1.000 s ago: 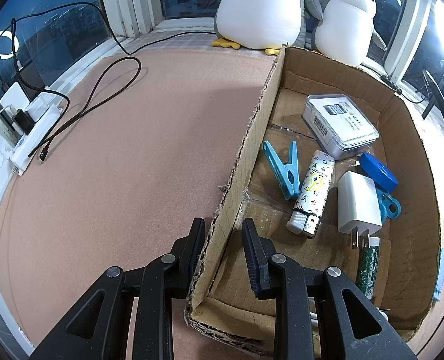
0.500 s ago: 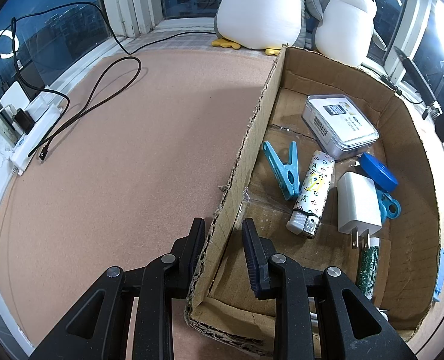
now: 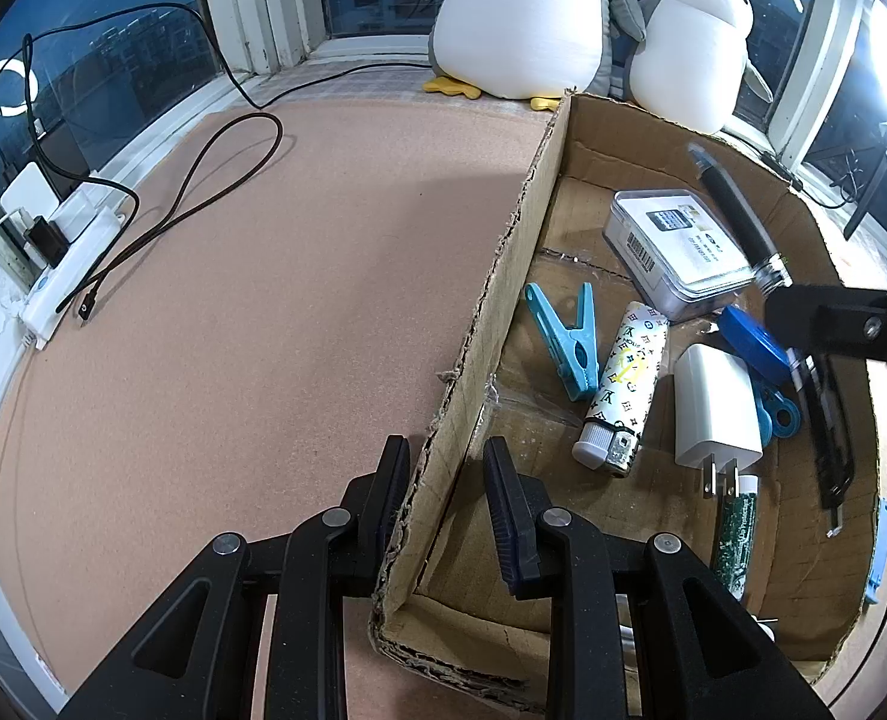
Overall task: Organize rigid objects
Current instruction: 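Carry the black pen into the box and open the right gripper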
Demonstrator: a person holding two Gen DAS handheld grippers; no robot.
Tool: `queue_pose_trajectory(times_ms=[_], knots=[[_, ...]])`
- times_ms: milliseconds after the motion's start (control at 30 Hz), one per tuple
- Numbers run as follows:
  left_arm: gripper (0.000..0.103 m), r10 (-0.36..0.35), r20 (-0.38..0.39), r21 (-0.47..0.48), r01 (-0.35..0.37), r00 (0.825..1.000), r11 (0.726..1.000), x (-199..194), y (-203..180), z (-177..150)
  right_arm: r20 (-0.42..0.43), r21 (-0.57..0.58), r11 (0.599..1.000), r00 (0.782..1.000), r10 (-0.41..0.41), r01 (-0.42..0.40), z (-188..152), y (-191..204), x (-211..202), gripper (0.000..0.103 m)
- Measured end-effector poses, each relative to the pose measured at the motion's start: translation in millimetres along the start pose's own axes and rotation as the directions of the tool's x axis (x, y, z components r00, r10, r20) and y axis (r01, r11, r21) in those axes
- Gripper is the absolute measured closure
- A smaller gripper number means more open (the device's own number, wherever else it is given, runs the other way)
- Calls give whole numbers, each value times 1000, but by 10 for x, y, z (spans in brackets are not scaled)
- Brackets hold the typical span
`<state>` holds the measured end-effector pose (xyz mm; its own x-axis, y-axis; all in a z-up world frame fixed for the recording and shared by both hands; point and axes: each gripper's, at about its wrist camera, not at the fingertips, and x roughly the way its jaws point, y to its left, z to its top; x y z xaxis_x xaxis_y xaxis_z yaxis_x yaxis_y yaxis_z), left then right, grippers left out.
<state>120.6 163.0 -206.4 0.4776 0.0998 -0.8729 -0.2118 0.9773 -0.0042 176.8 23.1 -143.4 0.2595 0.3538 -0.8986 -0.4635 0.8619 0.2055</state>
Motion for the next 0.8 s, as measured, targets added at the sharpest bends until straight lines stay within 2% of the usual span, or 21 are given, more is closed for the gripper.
queue_pose_trajectory(times_ms=[267,300,367,400,800], knots=[[75,0,0,0,0,1000,1000,0,0,1,-8,-26,1000,1000,-2,2,-25,86,43,90],[75,0,0,0,0,1000,1000,0,1,0,-8,-27,1000,1000,-4,4,-23,88,42,86],[75,0,0,0,0,1000,1000,0,0,-1,-2,-25,1000,1000,0,0,-17,83,36,60],[75,0,0,0,0,1000,1000,0,3,2,5,-23,1000,1000,6,-6,-18,76,27,57],[75,0,1,0,0,1000,1000,1,2,-1,26,13,1000,1000,-4,4,-30,-56,-73,54]])
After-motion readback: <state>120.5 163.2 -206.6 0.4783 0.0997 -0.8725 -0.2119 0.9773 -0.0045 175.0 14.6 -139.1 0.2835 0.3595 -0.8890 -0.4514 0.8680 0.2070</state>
